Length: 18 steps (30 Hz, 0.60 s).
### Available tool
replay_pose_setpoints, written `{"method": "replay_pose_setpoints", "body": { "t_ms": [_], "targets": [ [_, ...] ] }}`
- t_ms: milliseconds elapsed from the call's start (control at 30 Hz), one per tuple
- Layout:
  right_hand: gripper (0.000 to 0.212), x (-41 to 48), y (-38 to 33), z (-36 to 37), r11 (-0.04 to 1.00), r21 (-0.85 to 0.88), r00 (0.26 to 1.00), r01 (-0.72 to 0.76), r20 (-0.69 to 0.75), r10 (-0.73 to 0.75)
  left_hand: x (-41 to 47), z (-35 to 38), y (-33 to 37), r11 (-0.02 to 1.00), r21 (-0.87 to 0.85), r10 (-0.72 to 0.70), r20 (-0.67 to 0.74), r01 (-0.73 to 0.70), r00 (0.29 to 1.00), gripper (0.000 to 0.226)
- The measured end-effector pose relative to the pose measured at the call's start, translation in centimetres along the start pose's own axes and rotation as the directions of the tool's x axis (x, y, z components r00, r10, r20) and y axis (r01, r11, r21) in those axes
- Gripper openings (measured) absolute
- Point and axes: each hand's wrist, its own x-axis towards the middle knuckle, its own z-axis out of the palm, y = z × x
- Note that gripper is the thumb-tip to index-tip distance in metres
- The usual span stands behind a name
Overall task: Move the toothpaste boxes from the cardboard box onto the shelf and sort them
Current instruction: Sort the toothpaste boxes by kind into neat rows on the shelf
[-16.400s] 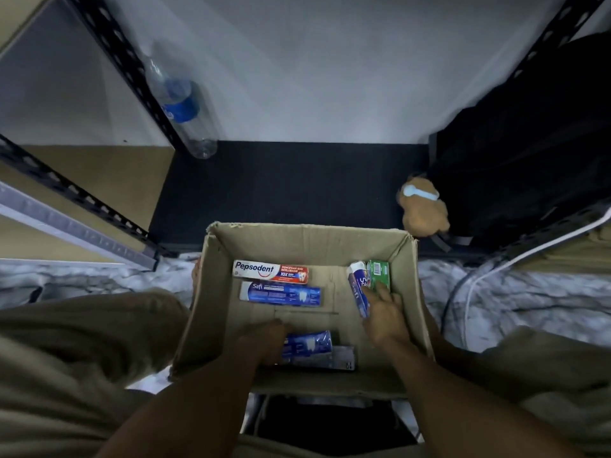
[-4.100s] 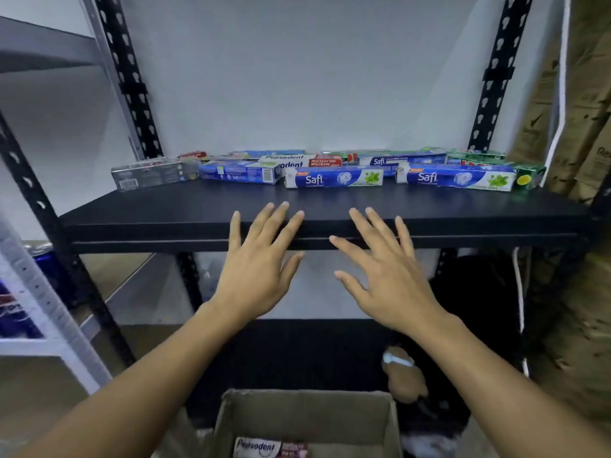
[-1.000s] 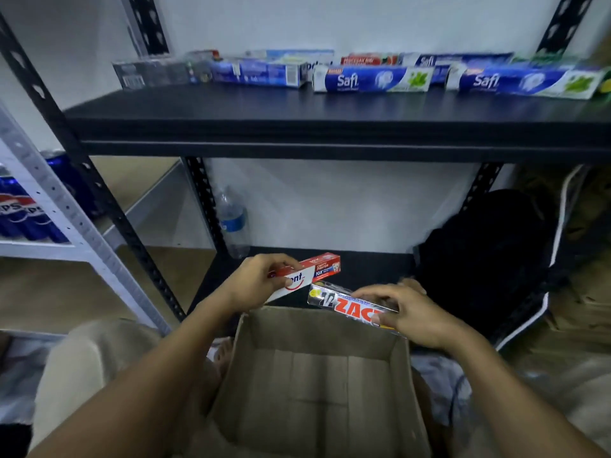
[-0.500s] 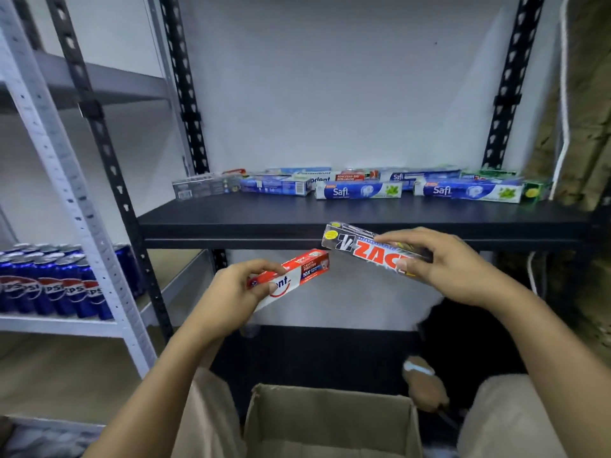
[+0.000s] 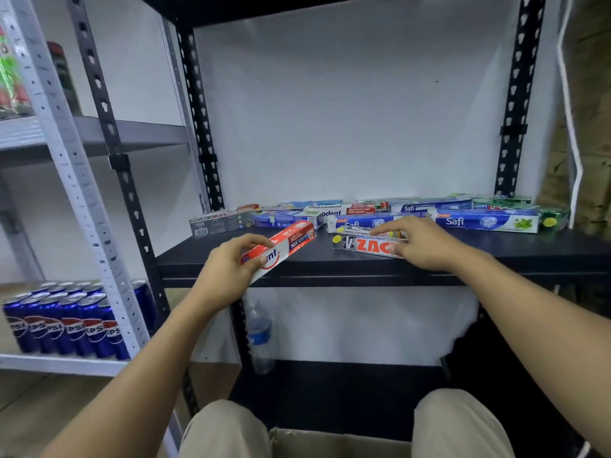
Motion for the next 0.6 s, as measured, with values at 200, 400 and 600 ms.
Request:
{"method": "replay_pose_setpoints", "body": {
  "t_ms": [200,400,600],
  "targets": [
    [0.045,3.9,1.5,1.0,0.992,-0.098,0.996,-0.082,0.019,0.084,5.9,1.9,-0.7,0.952,0.307,-0.031,0.114,-0.005,0.993,0.019],
    [0.048,6.8,3.3,1.6,0.983,-0.164,0.997,-0.082,-0.011,0.081,11.4,4.5,-0.9,0.895,0.447,-0.075,0.167,-0.008,0.983,0.024],
    [0.049,6.9,5.7,2.7,0.980,-0.165,0.989,-0.109,-0.121,0.090,13.2,7.1,-3.5,0.891,0.445,0.053,0.081,-0.084,0.995,0.034]
  ]
}}
